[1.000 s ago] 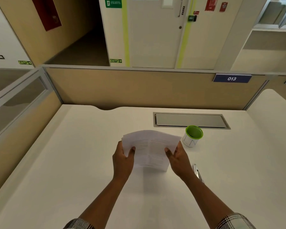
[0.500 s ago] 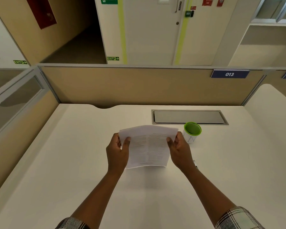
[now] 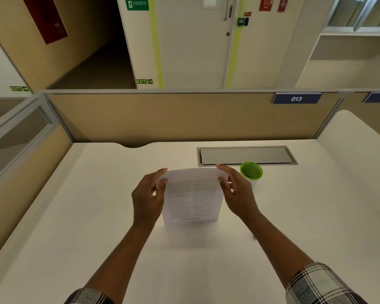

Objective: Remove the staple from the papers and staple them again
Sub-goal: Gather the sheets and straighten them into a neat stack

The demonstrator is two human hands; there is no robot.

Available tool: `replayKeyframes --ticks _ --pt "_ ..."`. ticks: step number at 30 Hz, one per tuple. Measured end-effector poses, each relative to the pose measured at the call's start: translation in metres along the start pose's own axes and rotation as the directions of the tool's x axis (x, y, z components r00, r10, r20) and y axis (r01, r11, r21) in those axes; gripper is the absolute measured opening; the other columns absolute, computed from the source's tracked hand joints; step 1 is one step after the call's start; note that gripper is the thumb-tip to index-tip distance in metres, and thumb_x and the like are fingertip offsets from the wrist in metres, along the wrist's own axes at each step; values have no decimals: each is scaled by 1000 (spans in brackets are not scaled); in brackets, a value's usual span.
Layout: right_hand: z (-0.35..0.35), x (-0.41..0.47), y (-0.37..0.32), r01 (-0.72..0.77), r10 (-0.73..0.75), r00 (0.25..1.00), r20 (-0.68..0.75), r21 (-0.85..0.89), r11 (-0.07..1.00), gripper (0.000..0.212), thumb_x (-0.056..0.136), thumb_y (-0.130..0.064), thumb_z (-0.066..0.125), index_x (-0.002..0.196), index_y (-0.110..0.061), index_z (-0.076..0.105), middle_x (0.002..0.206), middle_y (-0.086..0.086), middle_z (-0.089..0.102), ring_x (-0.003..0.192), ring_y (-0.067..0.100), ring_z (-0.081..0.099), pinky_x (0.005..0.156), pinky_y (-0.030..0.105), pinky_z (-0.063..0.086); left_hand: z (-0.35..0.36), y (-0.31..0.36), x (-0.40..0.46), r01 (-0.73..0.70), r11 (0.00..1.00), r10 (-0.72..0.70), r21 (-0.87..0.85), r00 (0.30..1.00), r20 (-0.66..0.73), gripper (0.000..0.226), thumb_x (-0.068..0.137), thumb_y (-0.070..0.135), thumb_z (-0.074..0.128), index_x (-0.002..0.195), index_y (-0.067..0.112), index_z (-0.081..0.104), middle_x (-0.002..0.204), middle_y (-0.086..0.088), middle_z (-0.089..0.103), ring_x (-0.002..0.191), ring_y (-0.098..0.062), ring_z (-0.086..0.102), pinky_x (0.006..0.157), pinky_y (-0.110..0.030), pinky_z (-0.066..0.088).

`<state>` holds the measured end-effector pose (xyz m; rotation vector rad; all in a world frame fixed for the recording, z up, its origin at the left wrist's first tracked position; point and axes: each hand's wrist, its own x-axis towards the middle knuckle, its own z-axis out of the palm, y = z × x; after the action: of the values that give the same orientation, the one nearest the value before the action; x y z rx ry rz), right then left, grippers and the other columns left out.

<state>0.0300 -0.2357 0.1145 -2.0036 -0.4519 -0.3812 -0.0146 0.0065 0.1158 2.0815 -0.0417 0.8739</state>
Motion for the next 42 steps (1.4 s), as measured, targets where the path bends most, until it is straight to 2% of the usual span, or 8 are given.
replayKeyframes --ticks 5,10,13,18,27,31,39,42 --pt "1 2 0 -82 81 997 8 32 996 47 95 -19 56 134 -39 39 107 -8 65 90 8 66 76 21 56 1 -4 0 446 854 -377 -266 885 272 73 83 20 74 144 24 34 102 0 69 92 -12 68 81 -19 56" --pt "1 2 6 -242 231 969 84 155 958 57 91 -20 63 139 -31 32 100 -3 72 88 9 70 77 19 56 8 -25 -7 611 767 -488 -197 754 439 35 87 11 68 119 19 58 106 1 70 99 -15 67 93 -37 56" --pt "5 -3 18 -368 327 924 198 232 900 49 88 -25 67 131 -21 43 113 -1 70 103 11 68 87 28 56 14 -29 -16 647 739 -510 -186 718 474 22 90 10 64 111 19 62 102 5 69 98 -15 65 94 -36 53" --pt "25 -23 42 -414 383 883 270 66 908 36 90 -33 63 122 -19 61 114 -3 69 106 13 64 92 39 54 27 -31 -32 657 729 -519 -190 712 472 19 95 11 57 111 20 63 105 0 69 103 -19 64 84 -20 50" --pt "31 -38 41 -391 382 912 151 34 920 30 93 -23 60 121 -12 61 105 -3 67 95 11 61 70 1 45 36 -27 -51 616 764 -533 -195 771 348 16 94 12 58 103 24 64 94 9 69 93 -7 65 79 -20 51" --pt "36 -48 49 -411 401 904 148 46 910 31 93 -22 59 122 -11 60 108 -2 66 100 15 62 72 0 45 38 -27 -60 631 755 -550 -176 756 355 23 94 11 57 92 33 62 90 8 69 88 -9 65 79 -24 53" --pt "38 -54 47 -425 411 902 135 90 901 35 93 -24 60 126 -12 57 113 -2 65 103 16 62 73 0 44 40 -26 -68 639 752 -563 -163 751 346 20 94 10 57 107 25 61 96 16 67 99 -16 66 84 -21 52" --pt "28 -44 37 -413 394 910 127 207 887 38 87 -25 68 123 -19 55 115 -2 67 102 13 65 80 15 54 32 -19 -59 597 785 -536 -164 788 303 26 90 14 64 114 23 60 102 11 68 100 -15 65 84 -25 57"
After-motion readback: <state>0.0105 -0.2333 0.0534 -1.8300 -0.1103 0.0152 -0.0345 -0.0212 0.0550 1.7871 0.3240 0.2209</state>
